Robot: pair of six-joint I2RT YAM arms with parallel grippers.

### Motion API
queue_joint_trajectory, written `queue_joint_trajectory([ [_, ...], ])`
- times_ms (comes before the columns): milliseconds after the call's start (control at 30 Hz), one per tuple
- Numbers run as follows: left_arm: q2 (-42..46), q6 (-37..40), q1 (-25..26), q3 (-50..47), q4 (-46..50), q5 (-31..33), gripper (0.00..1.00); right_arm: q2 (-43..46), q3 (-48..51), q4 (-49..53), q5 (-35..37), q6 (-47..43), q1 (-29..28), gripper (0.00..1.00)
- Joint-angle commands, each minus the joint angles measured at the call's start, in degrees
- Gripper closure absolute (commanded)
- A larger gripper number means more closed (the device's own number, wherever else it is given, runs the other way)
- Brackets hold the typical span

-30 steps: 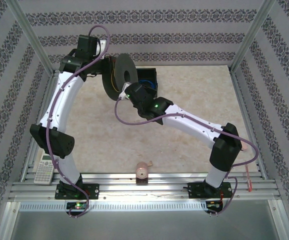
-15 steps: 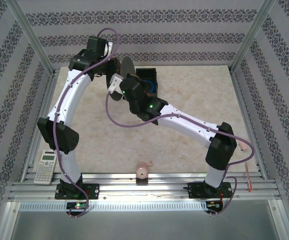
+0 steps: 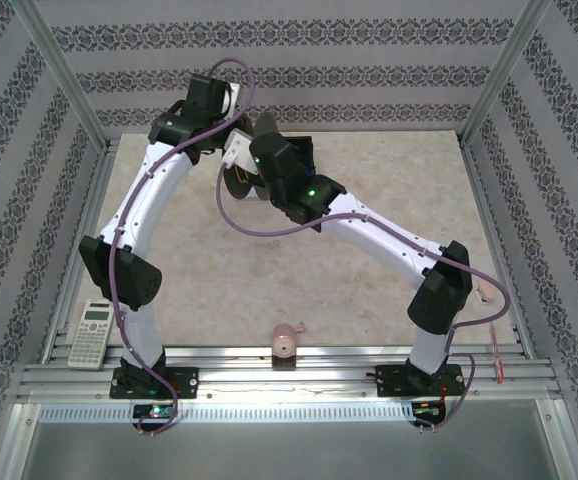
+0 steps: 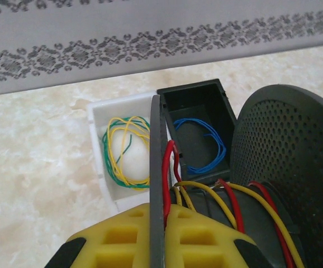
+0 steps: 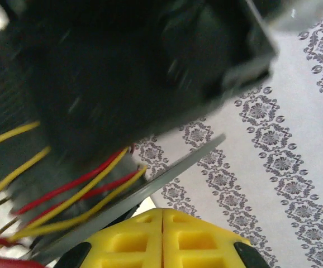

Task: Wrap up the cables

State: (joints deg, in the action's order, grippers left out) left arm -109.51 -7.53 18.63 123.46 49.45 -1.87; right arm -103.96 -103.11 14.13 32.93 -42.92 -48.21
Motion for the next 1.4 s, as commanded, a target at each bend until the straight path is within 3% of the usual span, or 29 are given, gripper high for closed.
queue_joint_trajectory([
  [0,-3.0,8.8,0.8,-2.3,6.6,6.4,1.00,2.6,-10.3,-12.8,1.7,5.5,1.6,1.00],
  [100,-3.7,9.4,1.6,-1.8,7.2,6.9,1.00,1.5,-12.3,-12.5,1.5,6.3,1.5,1.00],
  [367,-3.6,11.1,2.5,-1.1,8.6,6.7,1.00,1.8,-12.5,-13.2,2.0,5.1,3.4,0.73],
  [567,-2.7,12.7,2.6,0.2,10.1,6.4,1.00,5.2,-11.2,-6.5,-3.7,8.2,7.4,0.69],
  [833,0.2,15.6,2.8,0.4,11.6,5.7,1.00,9.6,-7.3,-1.6,-11.2,12.8,14.2,0.47],
  [1367,4.6,18.6,2.9,0.3,12.9,3.2,1.00,14.0,-0.2,1.5,-25.1,19.9,27.3,0.46],
])
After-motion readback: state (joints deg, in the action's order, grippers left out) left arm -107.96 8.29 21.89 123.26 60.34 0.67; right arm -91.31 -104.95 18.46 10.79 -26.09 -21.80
